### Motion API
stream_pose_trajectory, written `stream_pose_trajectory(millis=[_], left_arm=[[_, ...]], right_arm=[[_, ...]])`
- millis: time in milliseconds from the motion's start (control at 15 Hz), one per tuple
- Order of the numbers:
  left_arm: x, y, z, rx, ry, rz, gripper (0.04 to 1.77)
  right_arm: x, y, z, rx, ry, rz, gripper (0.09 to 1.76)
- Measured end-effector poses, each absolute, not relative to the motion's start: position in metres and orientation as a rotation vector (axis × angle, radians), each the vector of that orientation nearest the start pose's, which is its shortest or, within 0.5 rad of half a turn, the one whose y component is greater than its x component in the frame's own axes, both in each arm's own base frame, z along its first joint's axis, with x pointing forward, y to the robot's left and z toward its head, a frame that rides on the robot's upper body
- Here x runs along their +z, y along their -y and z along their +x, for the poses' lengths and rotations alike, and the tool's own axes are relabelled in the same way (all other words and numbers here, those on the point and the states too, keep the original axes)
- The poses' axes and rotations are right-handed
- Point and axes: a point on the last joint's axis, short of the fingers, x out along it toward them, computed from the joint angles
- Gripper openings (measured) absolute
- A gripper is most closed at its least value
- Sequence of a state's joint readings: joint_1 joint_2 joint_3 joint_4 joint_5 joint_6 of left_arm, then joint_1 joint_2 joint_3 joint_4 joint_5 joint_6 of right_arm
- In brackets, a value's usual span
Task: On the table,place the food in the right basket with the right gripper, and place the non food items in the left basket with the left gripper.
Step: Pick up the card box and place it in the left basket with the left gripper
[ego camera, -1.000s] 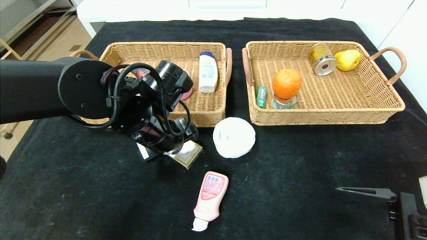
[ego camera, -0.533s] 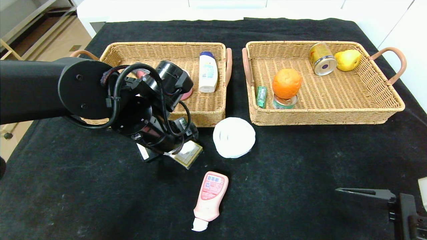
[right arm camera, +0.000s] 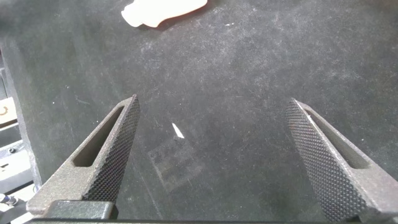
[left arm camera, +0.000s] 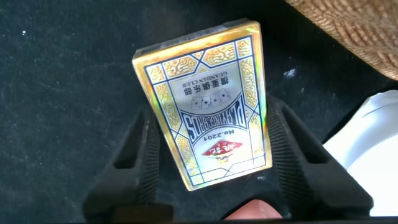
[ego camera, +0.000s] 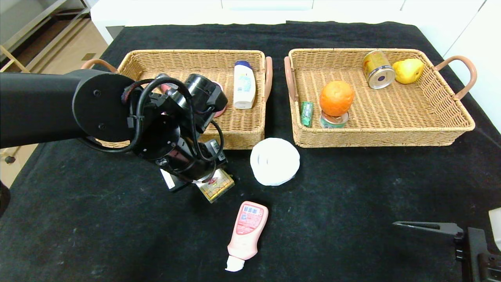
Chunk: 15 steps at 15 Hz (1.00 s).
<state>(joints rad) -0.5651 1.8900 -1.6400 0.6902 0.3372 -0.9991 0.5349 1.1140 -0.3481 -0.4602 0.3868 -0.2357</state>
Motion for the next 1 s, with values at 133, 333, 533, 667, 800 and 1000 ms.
stream_pose_trajectory(millis=[133, 333, 533, 667, 800, 1000], left_arm=[[0.2317, 0.1769, 0.2930, 0.225, -0.851, -0.522, 1.06], [0.2304, 0.1767, 0.2936, 0.229, -0.854, -0.520, 1.05], [0.2304, 0.1770, 0.2938, 0.227, -0.855, -0.520, 1.04], [0.2300, 0.1771, 0.2938, 0.227, -0.857, -0.519, 1.04], [0.2304, 0.1770, 0.2934, 0.228, -0.857, -0.518, 1.04], [0.2325, 0.1771, 0.2918, 0.223, -0.854, -0.517, 1.04]], right_arm=[[0.1722, -0.0797, 0.1179, 0.948, -0.207, -0.241, 1.71], [0.1722, -0.0798, 0.1179, 0.949, -0.206, -0.241, 1.71], [0.1722, -0.0798, 0.1179, 0.949, -0.206, -0.241, 1.71], [0.1722, -0.0797, 0.1179, 0.949, -0.206, -0.241, 1.71], [0.1721, -0.0798, 0.1179, 0.951, -0.207, -0.240, 1.71], [0.1717, -0.0797, 0.1178, 0.951, -0.209, -0.240, 1.71]])
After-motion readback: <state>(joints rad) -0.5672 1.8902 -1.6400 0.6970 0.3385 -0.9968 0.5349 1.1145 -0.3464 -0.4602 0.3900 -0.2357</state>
